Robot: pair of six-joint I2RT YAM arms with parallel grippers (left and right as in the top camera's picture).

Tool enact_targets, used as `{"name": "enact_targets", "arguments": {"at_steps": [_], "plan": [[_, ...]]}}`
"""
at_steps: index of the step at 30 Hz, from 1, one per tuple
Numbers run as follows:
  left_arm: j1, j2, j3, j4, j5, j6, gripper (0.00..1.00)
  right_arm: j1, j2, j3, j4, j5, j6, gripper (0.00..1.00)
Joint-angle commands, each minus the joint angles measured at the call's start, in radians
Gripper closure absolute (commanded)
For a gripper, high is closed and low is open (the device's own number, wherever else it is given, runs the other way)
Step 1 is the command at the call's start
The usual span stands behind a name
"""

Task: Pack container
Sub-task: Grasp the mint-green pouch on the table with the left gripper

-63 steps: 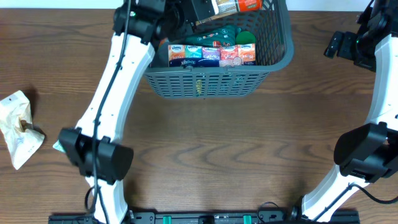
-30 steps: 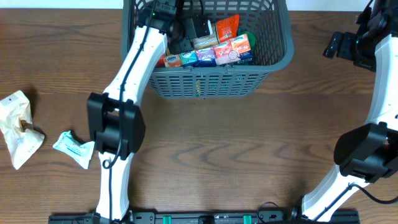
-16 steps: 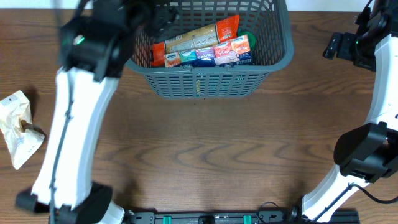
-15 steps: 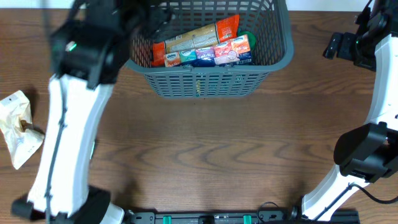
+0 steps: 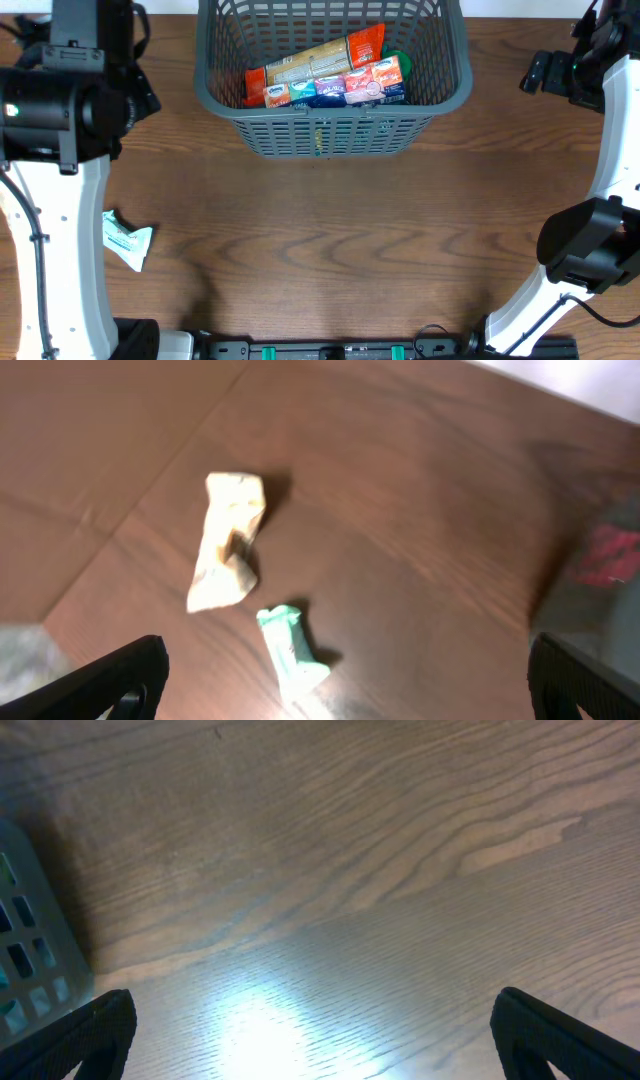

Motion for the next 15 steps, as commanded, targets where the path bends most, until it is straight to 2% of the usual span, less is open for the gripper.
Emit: {"name": "enact_targets", "arguments": {"at_steps": [1, 8, 15], "plan": [[0.071, -0.022, -0.064, 0.009, 0.071, -0.012, 0.00, 0.006, 0.010, 0.001, 0.002, -0.002, -0.013, 0.01], [0.260, -0.069, -0.252, 0.108, 0.251, 0.100, 0.00, 0.006, 0.010, 0.001, 0.002, -0.002, -0.013, 0.01], [0.443, -0.143, -0.542, 0.256, 0.452, 0.147, 0.00, 0.006, 0.010, 0.001, 0.002, -0.016, -0.013, 0.01]]}}
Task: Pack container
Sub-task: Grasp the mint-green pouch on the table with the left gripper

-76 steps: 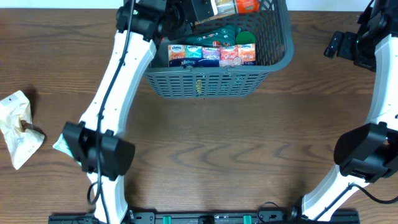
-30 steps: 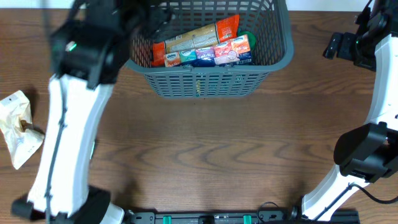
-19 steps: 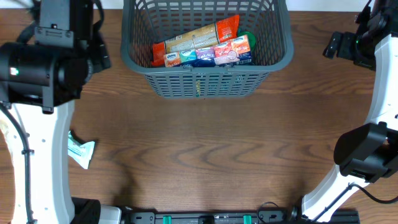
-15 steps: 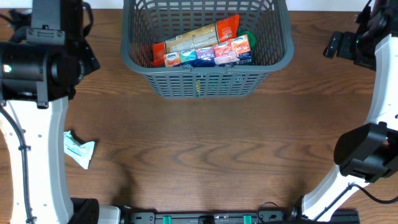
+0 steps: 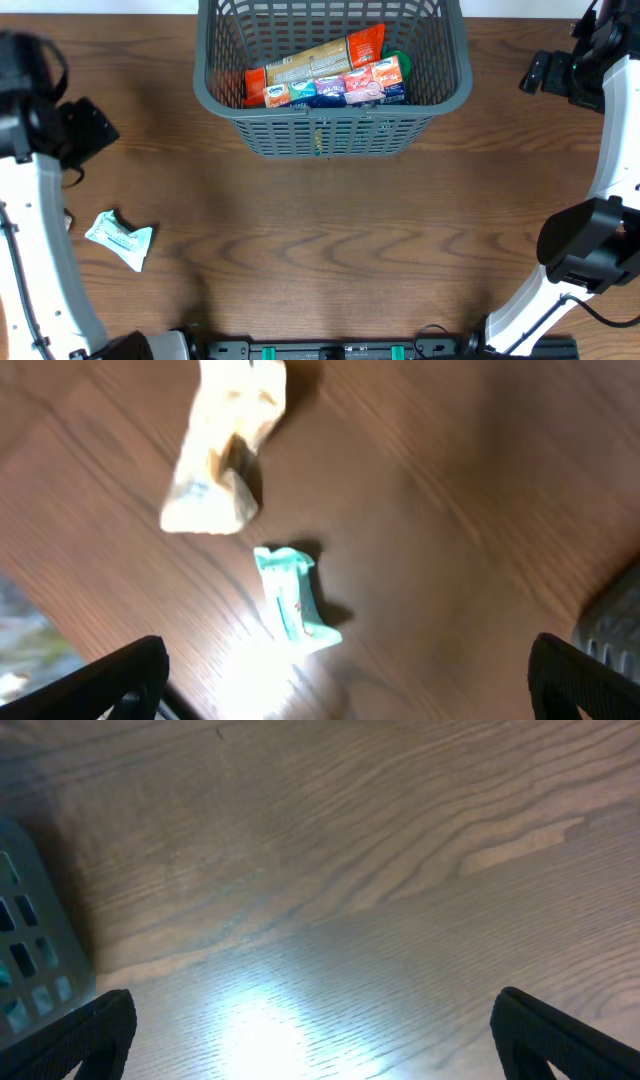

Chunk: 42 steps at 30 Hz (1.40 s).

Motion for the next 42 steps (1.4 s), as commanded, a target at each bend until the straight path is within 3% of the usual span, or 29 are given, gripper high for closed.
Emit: {"name": "enact_targets", "arguments": {"at_steps": [1, 8, 21, 30, 42], "plan": [[0.072, -0.048, -0.149, 0.048, 0.140, 0.039, 0.00, 0.006, 0.010, 0.001, 0.002, -0.011, -0.012, 0.01], [0.163, -0.088, -0.497, 0.244, 0.231, 0.041, 0.01, 0.006, 0.010, 0.001, 0.002, -0.011, -0.012, 0.01], [0.237, -0.086, -0.846, 0.567, 0.258, 0.058, 0.02, 0.006, 0.010, 0.001, -0.010, -0.011, -0.012, 0.01], [0.240, -0.031, -0.921, 0.708, 0.256, 0.036, 0.01, 0.006, 0.010, 0.001, -0.034, -0.011, -0.012, 0.01], [0.240, 0.168, -0.921, 0.833, 0.257, 0.000, 0.01, 0.006, 0.010, 0.001, -0.050, -0.010, -0.012, 0.01]]}}
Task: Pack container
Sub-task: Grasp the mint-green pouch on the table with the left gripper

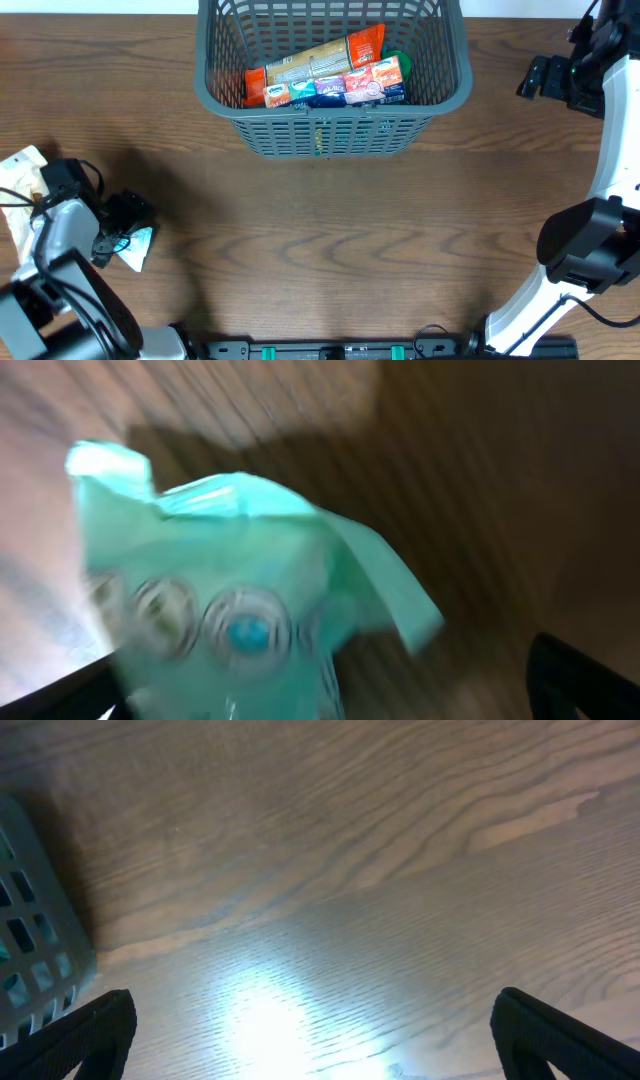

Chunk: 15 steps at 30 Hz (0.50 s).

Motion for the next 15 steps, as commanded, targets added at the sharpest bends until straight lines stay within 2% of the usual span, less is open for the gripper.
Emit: {"name": "enact_targets", "arguments": {"at_steps": [1, 5, 7, 11, 15], "plan": [[0.005, 0.040, -0.005, 0.013, 0.004, -0.024, 0.01, 0.006, 0.010, 0.001, -0.001, -0.003, -0.012, 0.01], [0.005, 0.042, -0.005, 0.016, 0.021, -0.028, 0.00, 0.006, 0.010, 0.001, -0.001, -0.003, -0.012, 0.01], [0.005, 0.038, -0.005, 0.016, 0.044, -0.027, 0.12, 0.006, 0.010, 0.001, -0.001, -0.003, -0.012, 0.01], [0.005, 0.010, -0.003, 0.016, 0.115, -0.027, 0.42, 0.006, 0.010, 0.001, -0.001, -0.003, -0.012, 0.01], [0.005, -0.063, 0.000, 0.016, 0.163, -0.035, 0.61, 0.006, 0.010, 0.001, -0.001, -0.003, -0.012, 0.01]]}}
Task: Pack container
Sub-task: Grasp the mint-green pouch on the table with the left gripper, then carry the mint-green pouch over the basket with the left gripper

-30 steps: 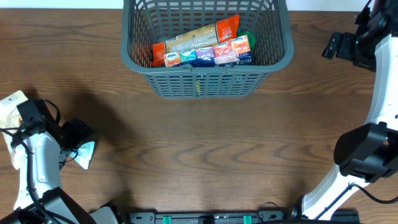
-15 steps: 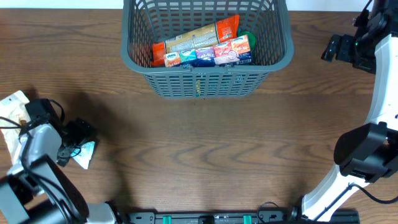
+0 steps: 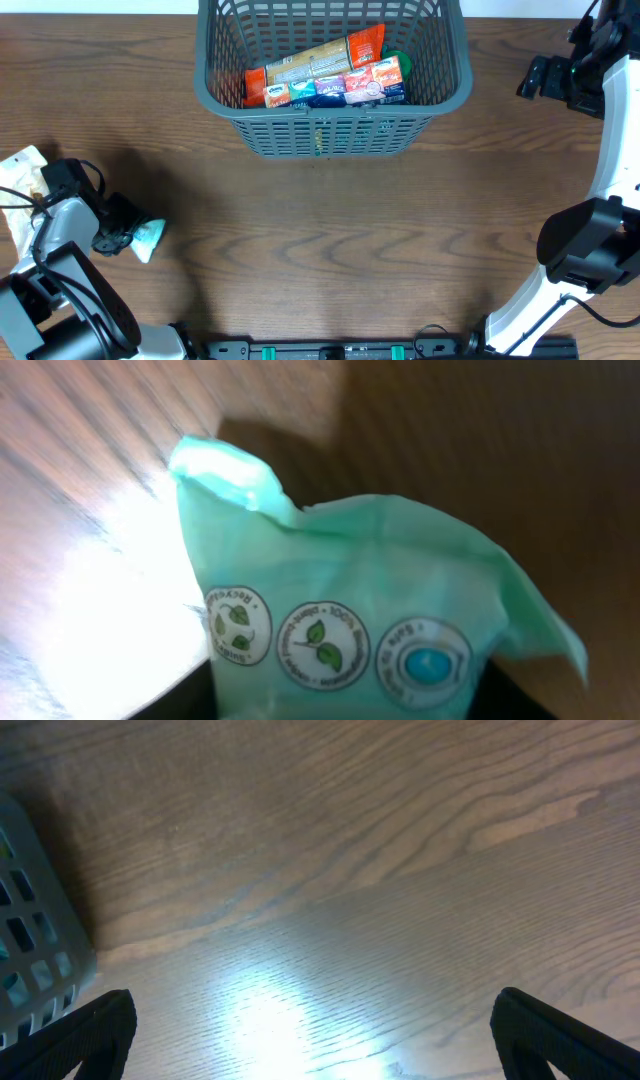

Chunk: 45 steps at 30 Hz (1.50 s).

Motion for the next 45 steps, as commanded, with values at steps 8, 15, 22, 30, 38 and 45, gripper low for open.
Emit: {"name": "enact_targets", "arguments": {"at_steps": [8, 15, 22, 30, 38, 45], "plan": [[-0.042, -0.284, 0.178, -0.038, 0.174, -0.004, 0.95, 0.006, 0.010, 0.001, 0.000, -0.003, -0.012, 0.01], [-0.247, -0.251, 0.711, -0.248, 0.175, 0.188, 0.94, 0.006, 0.010, 0.001, 0.000, -0.003, -0.012, 0.01], [-0.567, -0.067, 1.146, -0.348, -0.019, 0.564, 0.95, 0.006, 0.010, 0.001, 0.000, -0.003, -0.012, 0.01], [-0.799, 0.116, 1.220, -0.243, -0.049, 1.215, 0.94, 0.006, 0.010, 0.001, -0.005, -0.003, -0.012, 0.01], [-0.839, 0.276, 1.220, -0.021, -0.044, 1.416, 0.94, 0.006, 0.010, 0.001, -0.011, -0.003, -0.013, 0.01], [-0.832, 0.427, 1.219, -0.028, -0.045, 1.444, 0.94, 0.006, 0.010, 0.001, -0.011, -0.003, -0.013, 0.01]]}}
